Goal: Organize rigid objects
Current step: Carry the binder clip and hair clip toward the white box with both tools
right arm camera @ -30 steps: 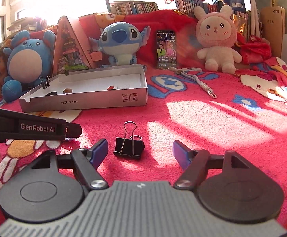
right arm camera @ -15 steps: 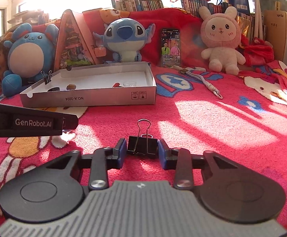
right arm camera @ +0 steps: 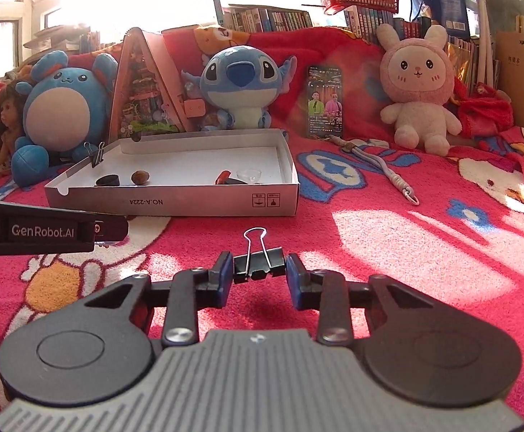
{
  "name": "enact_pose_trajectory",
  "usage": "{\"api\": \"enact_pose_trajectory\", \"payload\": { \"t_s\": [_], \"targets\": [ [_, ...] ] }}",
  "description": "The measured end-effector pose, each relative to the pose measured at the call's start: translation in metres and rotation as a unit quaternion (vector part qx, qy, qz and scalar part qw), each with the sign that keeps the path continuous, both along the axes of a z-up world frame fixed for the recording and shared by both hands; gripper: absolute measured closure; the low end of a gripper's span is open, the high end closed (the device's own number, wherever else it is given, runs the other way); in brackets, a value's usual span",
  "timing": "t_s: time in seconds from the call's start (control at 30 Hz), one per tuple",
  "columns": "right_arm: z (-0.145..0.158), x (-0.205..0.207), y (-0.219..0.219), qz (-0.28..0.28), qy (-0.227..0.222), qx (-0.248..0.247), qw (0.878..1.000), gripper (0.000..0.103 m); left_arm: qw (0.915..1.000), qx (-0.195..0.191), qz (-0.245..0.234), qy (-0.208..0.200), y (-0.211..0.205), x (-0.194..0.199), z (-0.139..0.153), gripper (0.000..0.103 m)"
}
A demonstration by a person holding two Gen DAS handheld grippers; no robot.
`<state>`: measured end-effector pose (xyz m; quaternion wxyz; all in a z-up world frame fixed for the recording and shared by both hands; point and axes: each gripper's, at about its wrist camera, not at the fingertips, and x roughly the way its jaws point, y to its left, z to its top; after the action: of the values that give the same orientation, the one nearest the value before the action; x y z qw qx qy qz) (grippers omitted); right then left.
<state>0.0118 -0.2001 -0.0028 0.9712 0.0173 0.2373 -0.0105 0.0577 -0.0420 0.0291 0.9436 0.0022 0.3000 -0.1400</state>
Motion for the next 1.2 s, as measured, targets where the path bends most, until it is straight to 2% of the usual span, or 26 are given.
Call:
{"api": "enact_pose_trajectory", "payload": {
  "t_s": [0.4,0.6,0.73,0.83,0.97,1.2],
  "targets": [
    [0.005,0.006,0.007,0.011,-0.004,0.003,1.000,0.067,0.9999,-0.007,0.015,0.000,0.011,0.003,0.000,0.067],
    [-0.003,0.004,0.009,0.014,0.010,-0.006,1.000,0.066,0.9998,-0.006,0.017,0.008,0.013,0.002,-0.004,0.067],
    [-0.012,0.006,0.005,0.011,0.035,0.005,0.999,0.066,0.9998,-0.007,0.019,0.010,0.015,0.002,-0.006,0.068],
    [-0.014,0.006,0.006,0.011,0.035,0.001,0.999,0.066,0.9997,-0.006,0.019,0.011,0.015,0.002,-0.007,0.068],
    [-0.014,0.008,0.006,0.012,0.032,0.007,0.999,0.046,0.9997,-0.007,0.020,0.013,0.015,0.002,-0.008,0.068],
    [-0.015,0.011,0.007,-0.001,0.028,0.007,1.000,0.042,0.9998,-0.001,0.016,0.015,0.012,0.000,-0.013,0.067]
  ]
}}
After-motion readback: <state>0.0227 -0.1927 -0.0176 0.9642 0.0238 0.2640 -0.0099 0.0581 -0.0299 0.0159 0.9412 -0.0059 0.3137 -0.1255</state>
